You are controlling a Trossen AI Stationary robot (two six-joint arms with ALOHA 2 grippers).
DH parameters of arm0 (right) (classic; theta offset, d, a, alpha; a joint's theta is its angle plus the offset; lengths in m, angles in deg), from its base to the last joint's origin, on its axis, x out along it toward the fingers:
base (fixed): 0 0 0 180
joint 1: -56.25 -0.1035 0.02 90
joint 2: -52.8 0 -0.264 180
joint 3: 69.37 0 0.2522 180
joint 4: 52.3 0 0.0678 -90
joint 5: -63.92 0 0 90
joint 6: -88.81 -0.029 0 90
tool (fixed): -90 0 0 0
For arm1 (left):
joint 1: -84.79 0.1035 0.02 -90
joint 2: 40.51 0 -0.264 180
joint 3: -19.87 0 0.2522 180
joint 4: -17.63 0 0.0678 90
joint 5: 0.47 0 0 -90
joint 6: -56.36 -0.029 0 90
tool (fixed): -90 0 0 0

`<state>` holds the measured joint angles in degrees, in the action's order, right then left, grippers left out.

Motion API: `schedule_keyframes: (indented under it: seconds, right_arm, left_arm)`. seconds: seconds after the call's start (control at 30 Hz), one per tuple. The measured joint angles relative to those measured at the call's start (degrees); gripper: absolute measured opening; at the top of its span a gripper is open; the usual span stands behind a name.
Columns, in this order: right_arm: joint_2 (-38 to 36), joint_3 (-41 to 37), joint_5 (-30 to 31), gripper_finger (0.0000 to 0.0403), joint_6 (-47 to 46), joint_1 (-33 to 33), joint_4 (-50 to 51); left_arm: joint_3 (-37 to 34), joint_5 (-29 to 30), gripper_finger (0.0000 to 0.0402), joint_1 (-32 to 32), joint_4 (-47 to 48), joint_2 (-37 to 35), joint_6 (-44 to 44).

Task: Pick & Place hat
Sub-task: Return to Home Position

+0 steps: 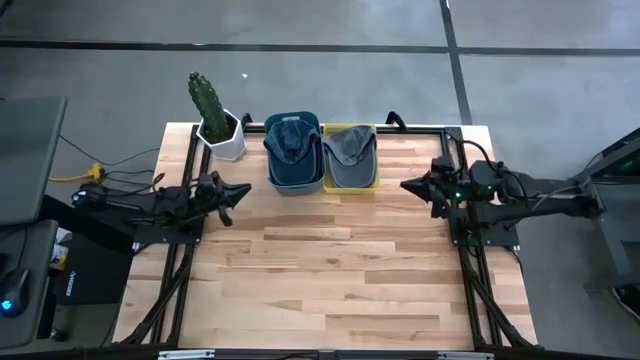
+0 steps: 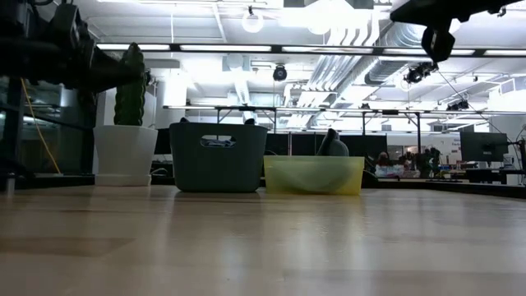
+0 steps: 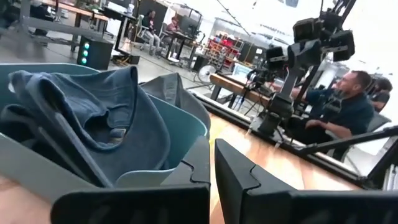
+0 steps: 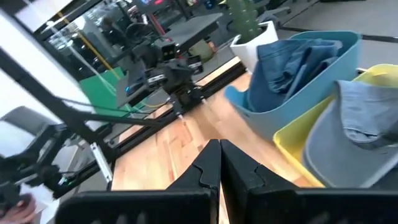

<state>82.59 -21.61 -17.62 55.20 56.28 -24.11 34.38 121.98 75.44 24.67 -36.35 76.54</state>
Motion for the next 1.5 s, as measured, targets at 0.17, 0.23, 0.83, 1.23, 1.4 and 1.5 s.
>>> schedule_keyframes:
  seconds: [0.17,0.23,0.83,1.23,1.4,1.5]
  right_arm:
    - [1.33,0.0,6.03,0.0,0.53,-6.23,-0.74]
    - [2.17,-0.03,8.56,0.0,1.15,-8.21,-1.16]
    - [10.99,-0.04,13.82,0.0,7.11,-13.35,-6.16]
    - [5.05,-12.4,20.31,0.0,11.61,-16.26,-22.11]
    - [0.44,-25.15,18.68,0.0,16.02,-16.32,-40.99]
    - [-1.59,-30.23,20.35,0.0,20.1,-16.32,-47.87]
  left_arm:
    - [0.26,-1.91,0.0,0.09,2.24,-3.87,-5.35]
    - [0.4,-4.57,0.0,0.17,3.11,-3.74,-6.37]
    - [0.42,-25.51,0.0,9.33,5.48,-3.78,-9.66]
    - [0.44,-23.94,0.0,9.34,5.64,-3.76,-9.46]
    - [0.44,-23.94,0.0,9.33,5.64,-3.76,-9.46]
    - [0.44,-23.92,0.0,9.33,5.64,-3.76,-9.45]
